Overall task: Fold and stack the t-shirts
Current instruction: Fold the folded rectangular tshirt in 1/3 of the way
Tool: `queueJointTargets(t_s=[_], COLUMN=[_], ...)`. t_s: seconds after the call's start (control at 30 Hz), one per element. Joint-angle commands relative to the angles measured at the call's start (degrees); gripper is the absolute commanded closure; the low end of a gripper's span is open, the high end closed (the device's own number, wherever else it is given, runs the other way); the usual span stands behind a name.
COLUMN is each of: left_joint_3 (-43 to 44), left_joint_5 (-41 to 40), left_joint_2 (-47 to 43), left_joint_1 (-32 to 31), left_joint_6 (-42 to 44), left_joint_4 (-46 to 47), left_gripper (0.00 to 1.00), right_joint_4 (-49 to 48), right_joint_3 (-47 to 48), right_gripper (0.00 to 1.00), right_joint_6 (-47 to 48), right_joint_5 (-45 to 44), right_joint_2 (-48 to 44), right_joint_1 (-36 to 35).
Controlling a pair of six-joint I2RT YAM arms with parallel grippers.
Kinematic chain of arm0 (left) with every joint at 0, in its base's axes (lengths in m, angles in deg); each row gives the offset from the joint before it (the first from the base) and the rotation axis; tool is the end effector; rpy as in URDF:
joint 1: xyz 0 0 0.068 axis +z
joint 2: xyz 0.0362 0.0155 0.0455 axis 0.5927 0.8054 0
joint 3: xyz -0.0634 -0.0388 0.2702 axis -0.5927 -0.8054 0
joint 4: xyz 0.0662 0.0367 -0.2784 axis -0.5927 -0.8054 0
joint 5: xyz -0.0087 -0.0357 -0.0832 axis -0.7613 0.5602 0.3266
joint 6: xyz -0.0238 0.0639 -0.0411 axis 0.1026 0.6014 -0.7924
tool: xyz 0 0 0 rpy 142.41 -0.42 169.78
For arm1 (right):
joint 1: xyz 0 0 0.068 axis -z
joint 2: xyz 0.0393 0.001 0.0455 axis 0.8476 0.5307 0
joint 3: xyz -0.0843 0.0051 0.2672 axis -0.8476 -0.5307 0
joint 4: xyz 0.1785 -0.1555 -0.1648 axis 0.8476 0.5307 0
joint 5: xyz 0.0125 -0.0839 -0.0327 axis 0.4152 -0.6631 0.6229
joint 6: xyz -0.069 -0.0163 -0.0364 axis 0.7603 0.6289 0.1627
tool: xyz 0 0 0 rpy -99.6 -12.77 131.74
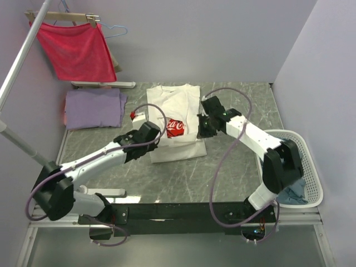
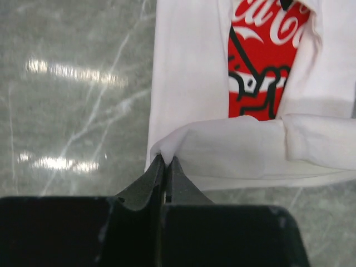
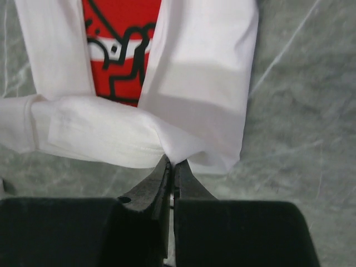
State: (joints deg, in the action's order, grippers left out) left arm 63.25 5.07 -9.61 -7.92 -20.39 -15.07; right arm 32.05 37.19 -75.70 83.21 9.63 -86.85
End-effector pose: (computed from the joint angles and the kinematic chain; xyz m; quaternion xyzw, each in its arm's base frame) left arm 0.2421 -0.1911 0.2184 -0.1422 0.9079 -0.0877 0.3844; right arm 0.3236 0.1857 0.2258 -0.0574 0.9536 0.1683 0.2430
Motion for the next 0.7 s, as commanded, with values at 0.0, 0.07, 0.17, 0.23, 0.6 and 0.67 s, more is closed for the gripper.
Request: queueJointTargets(t_s=[0.0, 0.07, 0.17, 0.23, 0.6, 0.67], left_joint_3=[4.7, 6.8, 10.0, 12.6, 22.8, 21.0], left_joint_5=[2.7, 5.4, 7.9, 9.1, 4.9, 7.0], left_joint_2=[5.8, 10.1, 16.7, 19.8, 29.5, 26.3], left_joint_1=[4.7, 7.3, 9.9, 11.7, 18.2, 18.5], left_joint_6=[10.0, 11.5, 13.5, 14.8, 19.4, 20.1], left_joint_4=[10.3, 13.6, 16.7, 17.8, 17.7, 18.8], left_gripper=[0.99, 0.99, 0.99, 0.99, 0.01, 0.01], right_joint_4=[-1.5, -0.8, 0.3, 1.5, 3.3, 0.8], right_joint_3=[7.5, 12.0, 18.1, 23.4, 39.7, 38.1], right_gripper=[0.97, 0.96, 0.96, 0.96, 0.47, 0.43], right_joint_6=[3.8, 4.3, 4.8, 5.2, 4.6, 5.2], right_joint_5=[0.5, 2.1, 2.7, 3.4, -8.6, -5.4], right_joint_2=[6.8, 12.0, 18.9, 24.1, 32.4, 29.0], right_joint_1=[3.0, 3.9, 5.3, 6.2, 9.8, 9.7])
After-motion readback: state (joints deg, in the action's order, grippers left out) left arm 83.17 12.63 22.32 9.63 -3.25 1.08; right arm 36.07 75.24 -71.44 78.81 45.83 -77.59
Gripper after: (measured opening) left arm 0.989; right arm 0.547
